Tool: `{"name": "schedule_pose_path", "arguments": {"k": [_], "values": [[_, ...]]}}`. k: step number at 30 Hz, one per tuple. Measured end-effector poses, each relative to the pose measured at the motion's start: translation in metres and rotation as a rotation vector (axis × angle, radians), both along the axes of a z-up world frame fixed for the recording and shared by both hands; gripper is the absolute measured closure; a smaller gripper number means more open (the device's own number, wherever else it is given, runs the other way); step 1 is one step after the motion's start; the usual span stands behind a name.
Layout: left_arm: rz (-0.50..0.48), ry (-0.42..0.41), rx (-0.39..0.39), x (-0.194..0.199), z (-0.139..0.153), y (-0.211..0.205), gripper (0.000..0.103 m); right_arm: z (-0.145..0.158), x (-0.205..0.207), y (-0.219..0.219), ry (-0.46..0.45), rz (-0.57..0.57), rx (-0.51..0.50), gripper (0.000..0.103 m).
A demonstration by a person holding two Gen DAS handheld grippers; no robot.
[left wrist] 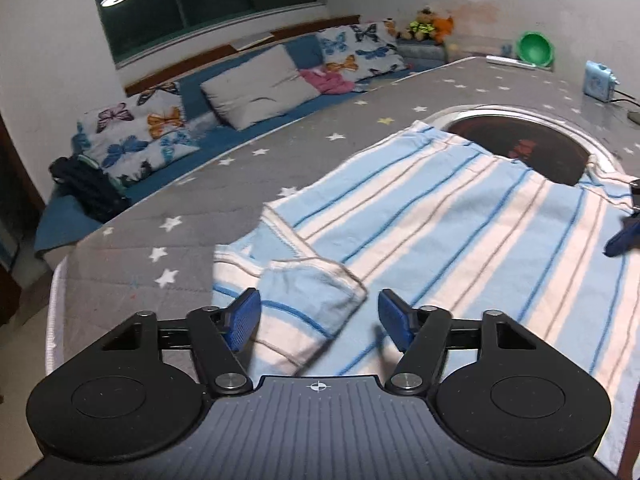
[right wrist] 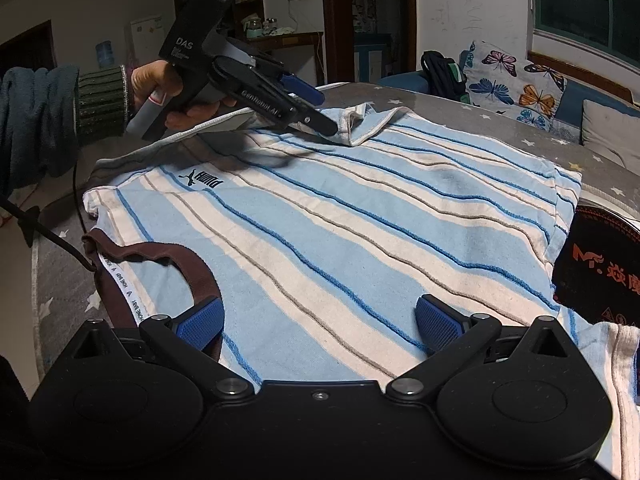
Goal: Fold clothes
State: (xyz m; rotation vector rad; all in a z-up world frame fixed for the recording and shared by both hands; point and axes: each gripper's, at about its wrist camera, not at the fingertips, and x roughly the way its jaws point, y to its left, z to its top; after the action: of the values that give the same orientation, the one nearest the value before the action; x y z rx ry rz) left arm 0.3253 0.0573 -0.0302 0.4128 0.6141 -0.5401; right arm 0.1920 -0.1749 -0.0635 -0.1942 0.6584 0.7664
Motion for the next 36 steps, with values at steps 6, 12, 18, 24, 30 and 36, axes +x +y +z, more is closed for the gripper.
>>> {"name": "schedule_pose_path", "arguments": {"k": [6, 12, 18, 24, 30, 36], "values": [[-0.004, 0.012, 0.014, -0.001, -0.005, 0.0, 0.065, 0.0, 0.0, 0.001, 0.0, -0.005, -0.003, 0.0], [-0.025, -0.02, 0.058, -0.006, -0.007, -0.004, 0.064, 0.0, 0.002, 0.001, 0.0, -0.008, -0.003, 0.0], [-0.036, -0.037, 0.079, -0.007, -0.007, -0.007, 0.063, 0.0, 0.003, 0.002, 0.0, -0.01, -0.002, 0.0], [-0.053, -0.021, 0.059, -0.005, -0.004, -0.007, 0.055, -0.001, 0.003, 0.002, 0.001, -0.012, -0.001, 0.0], [0.014, 0.011, -0.101, 0.016, 0.015, 0.018, 0.045, -0.001, -0.001, 0.002, 0.0, -0.013, -0.001, 0.0], [0.109, 0.127, -0.221, 0.051, 0.011, 0.042, 0.074, -0.001, -0.002, 0.001, 0.0, -0.016, 0.002, 0.0]]}}
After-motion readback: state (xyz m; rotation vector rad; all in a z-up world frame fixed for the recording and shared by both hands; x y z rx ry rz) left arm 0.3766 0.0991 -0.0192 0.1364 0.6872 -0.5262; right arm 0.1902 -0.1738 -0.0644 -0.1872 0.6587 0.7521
